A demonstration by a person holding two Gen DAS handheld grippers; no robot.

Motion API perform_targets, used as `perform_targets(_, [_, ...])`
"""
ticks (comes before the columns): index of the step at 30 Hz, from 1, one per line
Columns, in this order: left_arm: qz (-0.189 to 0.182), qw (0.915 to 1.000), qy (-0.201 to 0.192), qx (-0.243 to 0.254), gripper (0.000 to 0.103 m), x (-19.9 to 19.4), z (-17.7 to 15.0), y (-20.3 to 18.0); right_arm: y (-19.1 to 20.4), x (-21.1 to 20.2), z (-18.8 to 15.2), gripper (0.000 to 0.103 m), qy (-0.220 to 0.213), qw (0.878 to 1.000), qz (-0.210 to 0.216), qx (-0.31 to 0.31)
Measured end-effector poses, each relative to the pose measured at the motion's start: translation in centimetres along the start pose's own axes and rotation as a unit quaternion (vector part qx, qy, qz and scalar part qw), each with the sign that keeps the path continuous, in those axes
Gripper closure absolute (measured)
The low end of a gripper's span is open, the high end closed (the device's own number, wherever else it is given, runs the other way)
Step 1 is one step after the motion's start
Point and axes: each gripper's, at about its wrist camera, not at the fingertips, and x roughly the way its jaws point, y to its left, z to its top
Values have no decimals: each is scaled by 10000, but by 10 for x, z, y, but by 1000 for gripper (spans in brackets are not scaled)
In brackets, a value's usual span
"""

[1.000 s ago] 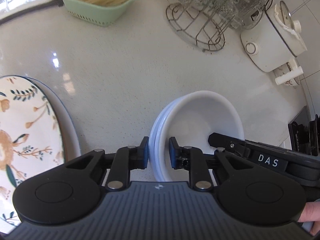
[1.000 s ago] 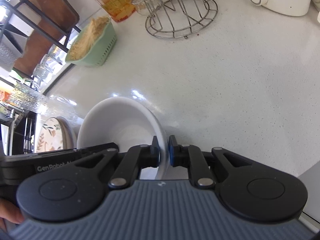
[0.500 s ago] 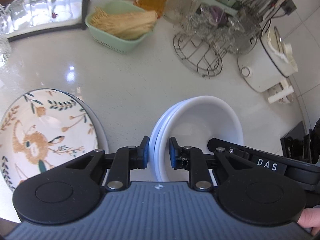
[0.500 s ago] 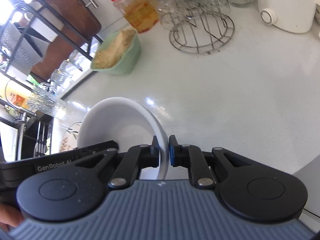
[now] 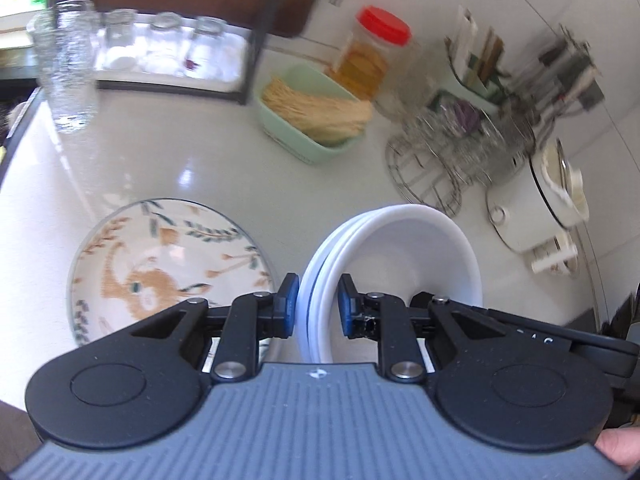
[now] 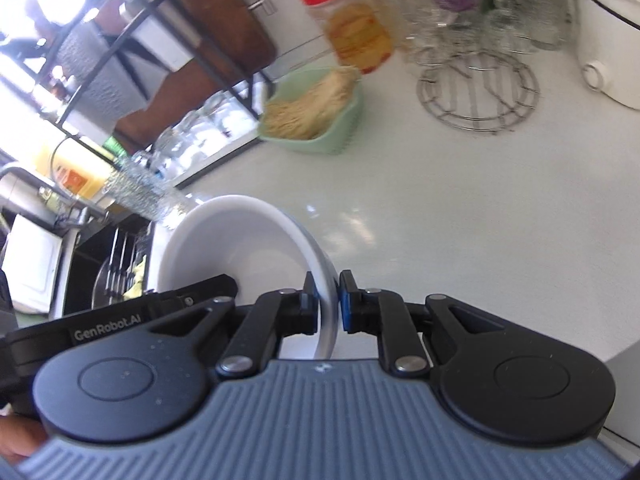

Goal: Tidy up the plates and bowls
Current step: 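Lower the bowl stack onto the plate stack and open the right gripper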

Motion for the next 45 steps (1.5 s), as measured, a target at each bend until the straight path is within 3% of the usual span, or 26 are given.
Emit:
perform_targets(10, [276,9973,-111,-672,79,-6,3,71,55,48,-3,88,379,9976,142,-564])
perform_targets(20, [522,9931,-24,-1052,79,11,-1,123,77,92,-13,88,755,9943,170,-735])
perform_targets(27, [725,9936,119,-853,78,28,-6,131,83,113,-27,88,863,9930,-37,-808])
perform_targets(34, [539,9945,222,-874,77,34,-9,139,84,116,-33,86,860,9920,-211,-895])
perform_targets(36, [432,9947,248,-901,60,34,-9,140,84,115,-33,78,814,9922,-316,-888])
perform_targets(38, [401,9954,233,-838,51,31,-8,138,85,112,-33,67,720,9932,-321,-859])
perform_targets(40, [453,9966,164,-663,48,26,-7,133,86,107,-32,60,617,9937,-335,-878])
perform_targets(45, [381,9983,-1,-439,47,7,0,126,91,89,-29,60,367,9940,-400,-946])
